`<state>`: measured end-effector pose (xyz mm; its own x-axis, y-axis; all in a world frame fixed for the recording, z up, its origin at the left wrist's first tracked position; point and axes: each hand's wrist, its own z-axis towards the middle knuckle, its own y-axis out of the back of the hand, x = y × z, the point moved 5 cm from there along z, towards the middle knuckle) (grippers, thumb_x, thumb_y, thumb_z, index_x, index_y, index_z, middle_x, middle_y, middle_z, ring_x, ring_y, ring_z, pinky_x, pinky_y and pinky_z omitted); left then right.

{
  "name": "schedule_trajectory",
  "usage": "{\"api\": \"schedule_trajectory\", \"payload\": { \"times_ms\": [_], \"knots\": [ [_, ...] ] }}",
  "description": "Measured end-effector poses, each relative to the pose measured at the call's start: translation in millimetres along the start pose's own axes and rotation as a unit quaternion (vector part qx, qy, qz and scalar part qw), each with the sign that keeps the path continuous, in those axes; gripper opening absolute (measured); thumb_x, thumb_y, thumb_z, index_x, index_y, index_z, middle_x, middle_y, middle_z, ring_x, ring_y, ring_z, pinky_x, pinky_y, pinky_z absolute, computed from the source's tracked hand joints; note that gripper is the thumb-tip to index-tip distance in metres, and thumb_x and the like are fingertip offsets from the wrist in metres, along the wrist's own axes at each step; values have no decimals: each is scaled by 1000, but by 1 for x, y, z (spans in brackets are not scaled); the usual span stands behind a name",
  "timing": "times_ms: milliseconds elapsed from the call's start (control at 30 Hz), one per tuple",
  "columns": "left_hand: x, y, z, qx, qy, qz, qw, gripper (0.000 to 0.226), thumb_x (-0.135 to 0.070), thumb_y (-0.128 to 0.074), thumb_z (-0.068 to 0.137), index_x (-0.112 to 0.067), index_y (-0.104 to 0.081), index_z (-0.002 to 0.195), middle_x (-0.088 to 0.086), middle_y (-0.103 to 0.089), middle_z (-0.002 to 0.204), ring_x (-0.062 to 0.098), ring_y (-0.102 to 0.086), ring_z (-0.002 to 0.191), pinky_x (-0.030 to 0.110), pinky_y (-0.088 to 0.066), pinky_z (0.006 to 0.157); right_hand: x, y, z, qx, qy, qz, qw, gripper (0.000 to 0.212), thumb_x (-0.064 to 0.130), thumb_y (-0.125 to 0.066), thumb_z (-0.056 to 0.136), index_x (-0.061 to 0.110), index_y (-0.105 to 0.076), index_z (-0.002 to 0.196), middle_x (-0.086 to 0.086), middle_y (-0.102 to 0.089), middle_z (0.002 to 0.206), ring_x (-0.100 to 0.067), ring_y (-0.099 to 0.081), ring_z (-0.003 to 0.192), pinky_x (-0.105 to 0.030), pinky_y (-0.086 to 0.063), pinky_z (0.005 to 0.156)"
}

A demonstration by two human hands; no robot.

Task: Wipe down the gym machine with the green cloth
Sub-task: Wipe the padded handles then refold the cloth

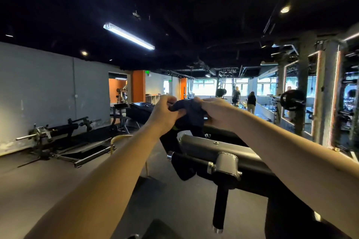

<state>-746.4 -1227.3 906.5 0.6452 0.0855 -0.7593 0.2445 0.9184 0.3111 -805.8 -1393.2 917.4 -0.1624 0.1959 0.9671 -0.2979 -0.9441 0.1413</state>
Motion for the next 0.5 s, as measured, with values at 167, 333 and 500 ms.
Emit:
{"api": "schedule_trajectory", "payload": {
  "times_ms": [167,333,500],
  "knots": [
    [16,8,22,33,-29,54,998,23,-12,-72,93,-20,-60,111,-7,-59,101,14,-60,100,26,-52,86,-10,-17,10,35,48,-29,998,11,2,-69,93,6,-72,103,-11,-76,100,-22,-72,94,-28,-59,78],
    [36,5,46,31,-36,117,992,17,-16,-76,90,-21,-64,100,-3,-62,98,18,-61,96,25,-48,79,-18,-14,31,30,69,-96,993,13,1,-74,89,10,-71,98,-9,-76,94,-24,-73,94,-33,-59,83],
    [54,4,66,31,-32,148,988,26,-28,-77,90,-18,-64,110,-5,-63,104,14,-61,100,27,-50,85,-34,11,56,-15,37,-128,991,9,5,-77,86,13,-73,86,-6,-72,87,-22,-67,89,-33,-55,77]
  ]
}}
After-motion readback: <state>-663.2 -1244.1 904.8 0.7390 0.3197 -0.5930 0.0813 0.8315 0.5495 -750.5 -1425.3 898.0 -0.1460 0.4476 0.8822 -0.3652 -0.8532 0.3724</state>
